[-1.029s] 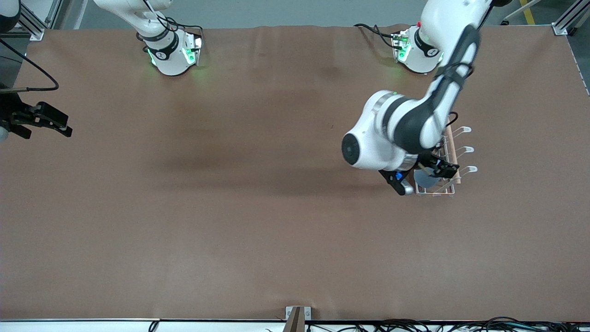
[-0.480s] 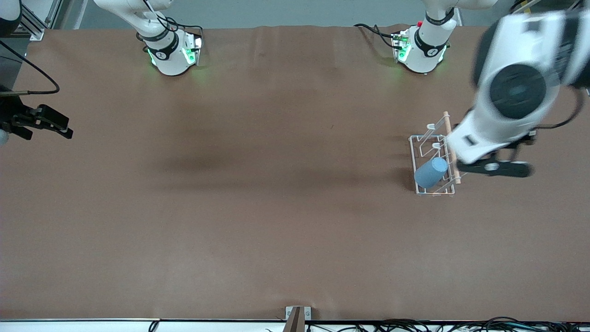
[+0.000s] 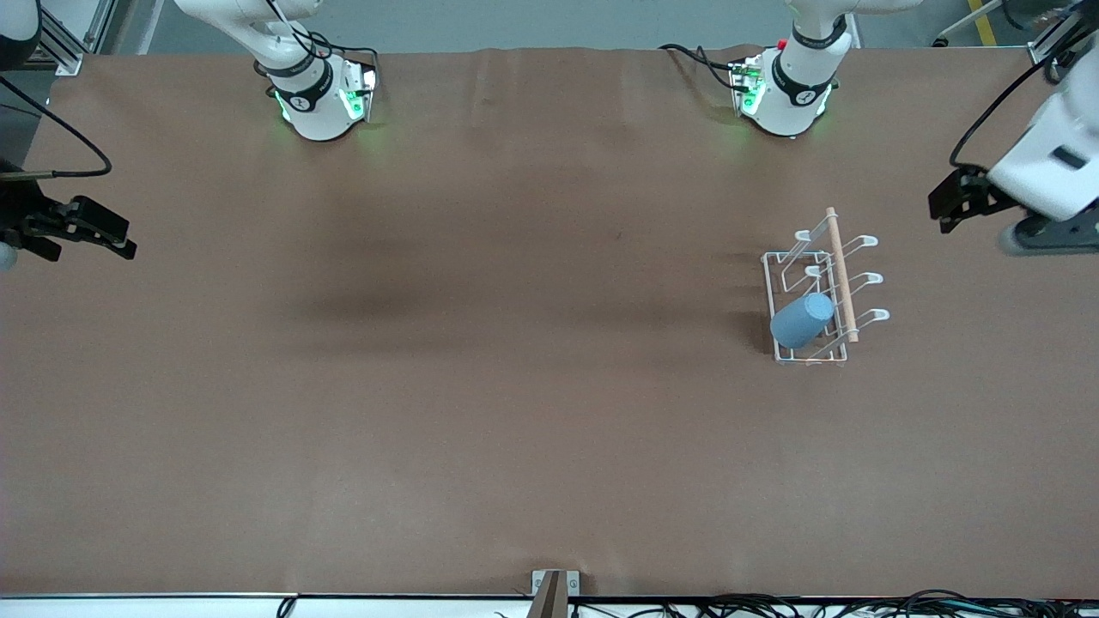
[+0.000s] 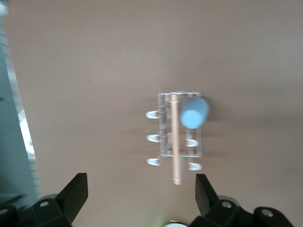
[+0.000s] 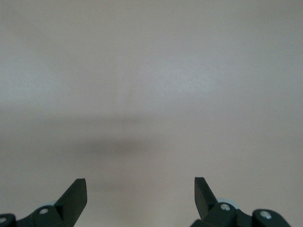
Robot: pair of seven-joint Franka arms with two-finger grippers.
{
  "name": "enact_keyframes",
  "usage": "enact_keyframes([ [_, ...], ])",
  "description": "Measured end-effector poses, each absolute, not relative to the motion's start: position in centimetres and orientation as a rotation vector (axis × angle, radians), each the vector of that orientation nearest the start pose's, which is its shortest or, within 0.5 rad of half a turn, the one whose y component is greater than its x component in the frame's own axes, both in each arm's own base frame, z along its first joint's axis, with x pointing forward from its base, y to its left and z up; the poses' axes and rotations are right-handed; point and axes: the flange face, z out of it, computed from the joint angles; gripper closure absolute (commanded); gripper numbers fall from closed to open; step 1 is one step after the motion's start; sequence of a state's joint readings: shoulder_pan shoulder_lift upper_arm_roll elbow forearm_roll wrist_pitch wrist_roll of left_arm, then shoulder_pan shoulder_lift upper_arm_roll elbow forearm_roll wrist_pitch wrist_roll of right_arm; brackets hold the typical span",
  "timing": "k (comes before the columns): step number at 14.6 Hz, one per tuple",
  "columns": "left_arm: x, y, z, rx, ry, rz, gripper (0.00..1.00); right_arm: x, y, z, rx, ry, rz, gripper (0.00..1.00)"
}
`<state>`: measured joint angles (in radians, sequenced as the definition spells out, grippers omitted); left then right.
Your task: Hang cup on cup holder
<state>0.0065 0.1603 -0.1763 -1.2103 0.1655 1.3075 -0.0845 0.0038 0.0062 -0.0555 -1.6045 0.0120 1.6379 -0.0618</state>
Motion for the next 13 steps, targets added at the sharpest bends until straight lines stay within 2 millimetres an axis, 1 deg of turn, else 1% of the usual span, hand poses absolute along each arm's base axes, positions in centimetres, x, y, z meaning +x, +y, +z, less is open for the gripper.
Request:
enact_keyframes([
  [2, 56.6, -1.8, 68.6, -3.109, -0.033, 0.069, 0.00, 56.2, -2.8, 61.0, -3.131, -0.014, -0.040, 0.00],
  [3, 56.5, -0.1, 68.7, -3.135, -0.058, 0.070, 0.00, 56.2, -2.8, 61.0, -3.131, -0.014, -0.040, 0.00],
  [4, 56.5, 0.4, 68.8, -3.147, -0.065, 0.072, 0.00, 56.2, -2.8, 61.0, -3.131, -0.014, -0.040, 0.00],
  [5, 56.4, 0.3, 68.8, -3.150, -0.060, 0.073, 0.00, 56.2, -2.8, 61.0, -3.131, -0.014, -0.040, 0.00],
  [8, 55.6, -1.9, 68.6, -3.143, -0.009, 0.069, 0.00, 56.2, -2.8, 61.0, -3.131, -0.013, -0.040, 0.00],
  [10, 54.1, -2.5, 68.5, -3.131, 0.003, 0.042, 0.00, 56.2, -2.8, 61.0, -3.131, -0.013, -0.042, 0.00],
  [13, 51.6, -2.6, 67.7, -3.124, 0.075, 0.032, 0.00, 56.3, -2.8, 61.1, -3.131, -0.013, -0.045, 0.00],
])
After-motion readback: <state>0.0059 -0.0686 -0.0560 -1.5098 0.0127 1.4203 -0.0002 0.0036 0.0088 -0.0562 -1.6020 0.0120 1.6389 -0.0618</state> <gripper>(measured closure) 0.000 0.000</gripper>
